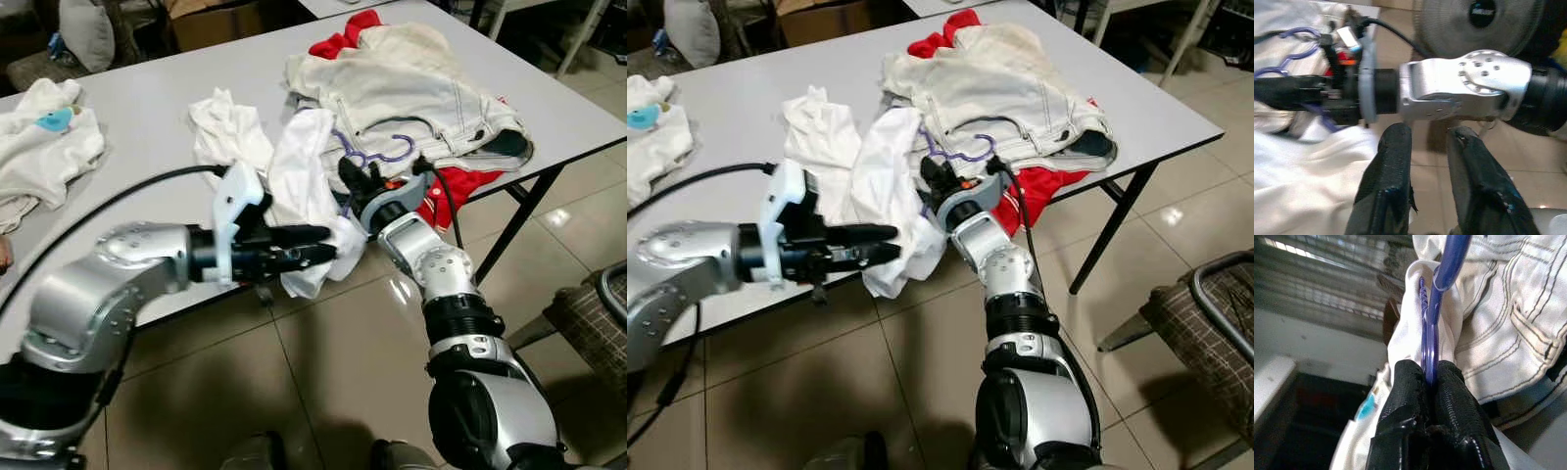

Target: Hang hanger

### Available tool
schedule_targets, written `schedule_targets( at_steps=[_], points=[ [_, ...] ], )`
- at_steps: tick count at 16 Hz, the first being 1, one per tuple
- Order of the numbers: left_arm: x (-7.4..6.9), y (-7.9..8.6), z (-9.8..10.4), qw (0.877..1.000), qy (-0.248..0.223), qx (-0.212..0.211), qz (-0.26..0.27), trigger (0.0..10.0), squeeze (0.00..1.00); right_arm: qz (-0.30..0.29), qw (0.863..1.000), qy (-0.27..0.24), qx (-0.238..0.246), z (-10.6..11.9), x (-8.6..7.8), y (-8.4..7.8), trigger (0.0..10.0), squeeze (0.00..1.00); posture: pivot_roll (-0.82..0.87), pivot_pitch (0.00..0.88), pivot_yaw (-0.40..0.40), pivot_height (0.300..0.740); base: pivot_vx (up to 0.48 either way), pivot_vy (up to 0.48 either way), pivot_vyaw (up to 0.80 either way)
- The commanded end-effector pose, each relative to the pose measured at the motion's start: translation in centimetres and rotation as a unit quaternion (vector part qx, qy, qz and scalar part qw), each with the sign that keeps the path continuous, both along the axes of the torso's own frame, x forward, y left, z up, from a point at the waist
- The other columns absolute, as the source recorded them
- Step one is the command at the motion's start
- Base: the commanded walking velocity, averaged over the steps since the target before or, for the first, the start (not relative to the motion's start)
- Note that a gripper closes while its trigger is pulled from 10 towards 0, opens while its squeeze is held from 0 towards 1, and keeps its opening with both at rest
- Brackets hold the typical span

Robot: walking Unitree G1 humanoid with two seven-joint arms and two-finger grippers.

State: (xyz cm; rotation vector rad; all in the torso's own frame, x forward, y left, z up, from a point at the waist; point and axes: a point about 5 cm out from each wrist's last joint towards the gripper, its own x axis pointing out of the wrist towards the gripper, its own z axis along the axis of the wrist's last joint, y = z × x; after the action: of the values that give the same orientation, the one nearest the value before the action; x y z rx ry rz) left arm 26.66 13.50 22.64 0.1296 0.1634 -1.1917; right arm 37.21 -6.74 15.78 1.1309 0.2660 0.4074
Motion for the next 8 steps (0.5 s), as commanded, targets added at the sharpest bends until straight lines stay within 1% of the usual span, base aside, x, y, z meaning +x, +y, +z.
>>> schedule_targets(
  at_steps=[1,2,3,4,5,6,7,8],
  points=[
    [0.2,1.2,0.5,0.999,-0.019,0.000,0.032,10.0,1.00,0.019,1.000,0.004,0.001,-0.5,-0.6,1.2,10.0,0.00,-0.03,0.108,0.081,0.740,0.000,0.000,0.00],
    [0.5,1.8,0.6,0.998,-0.036,-0.002,0.057,10.0,1.00,0.025,1.000,-0.002,-0.007,-0.5,-0.7,1.1,10.0,0.00,-0.04,0.107,0.082,0.740,0.000,0.000,0.00],
    [1.3,3.3,0.3,0.990,-0.056,0.001,0.128,10.0,1.00,0.037,0.999,-0.030,-0.016,-0.4,-1.1,0.7,10.0,0.00,-0.04,0.103,0.083,0.740,0.000,0.000,0.00],
    [1.8,4.7,-0.1,0.980,-0.066,0.001,0.189,10.0,1.00,0.047,0.997,-0.057,-0.017,-0.2,-1.7,0.4,10.0,0.00,-0.04,0.101,0.081,0.740,0.000,0.000,0.00],
    [1.9,6.1,-0.7,0.967,-0.061,-0.011,0.246,10.0,1.00,0.055,0.995,-0.080,-0.026,-0.1,-2.3,-0.2,10.0,0.00,-0.04,0.103,0.081,0.740,0.000,0.000,0.77],
    [1.6,7.3,-1.5,0.955,-0.053,-0.016,0.290,10.0,1.00,0.063,0.992,-0.104,-0.035,0.1,-3.0,-0.7,10.0,0.00,-0.04,0.104,0.078,0.740,0.000,0.000,0.80],
    [1.3,7.9,-2.1,0.949,-0.046,-0.017,0.313,10.0,1.00,0.071,0.990,-0.116,-0.036,0.2,-3.4,-1.0,10.0,0.00,-0.04,0.106,0.076,0.740,0.000,0.000,0.80],
    [0.2,8.8,-3.8,0.936,-0.014,-0.018,0.352,10.0,1.00,0.086,0.985,-0.141,-0.044,0.5,-4.5,-1.8,10.0,0.00,-0.04,0.111,0.071,0.740,0.000,0.000,0.80]
  ],
)
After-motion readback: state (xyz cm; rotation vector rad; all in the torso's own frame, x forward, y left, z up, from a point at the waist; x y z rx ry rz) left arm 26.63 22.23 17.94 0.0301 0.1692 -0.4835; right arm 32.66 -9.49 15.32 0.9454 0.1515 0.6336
